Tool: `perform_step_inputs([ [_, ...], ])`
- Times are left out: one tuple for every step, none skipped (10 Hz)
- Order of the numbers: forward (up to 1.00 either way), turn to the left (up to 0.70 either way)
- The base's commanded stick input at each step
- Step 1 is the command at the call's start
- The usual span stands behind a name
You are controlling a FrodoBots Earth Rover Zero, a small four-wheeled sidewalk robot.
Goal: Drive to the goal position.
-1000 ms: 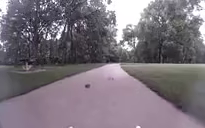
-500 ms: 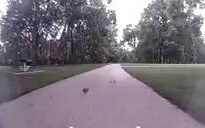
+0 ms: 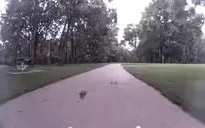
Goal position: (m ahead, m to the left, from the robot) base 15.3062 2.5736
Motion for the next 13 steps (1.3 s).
perform_step_inputs([
  [0.7, 0.0],
  [0.7, 0.0],
  [0.7, 0.0],
  [0.7, 0.0],
  [0.7, 0.0],
  [0.7, 0.0],
  [0.7, 0.0],
  [0.7, 0.0],
  [0.7, -0.09],
  [0.7, -0.14],
  [0.7, -0.12],
  [0.7, -0.09],
  [0.7, -0.02],
])
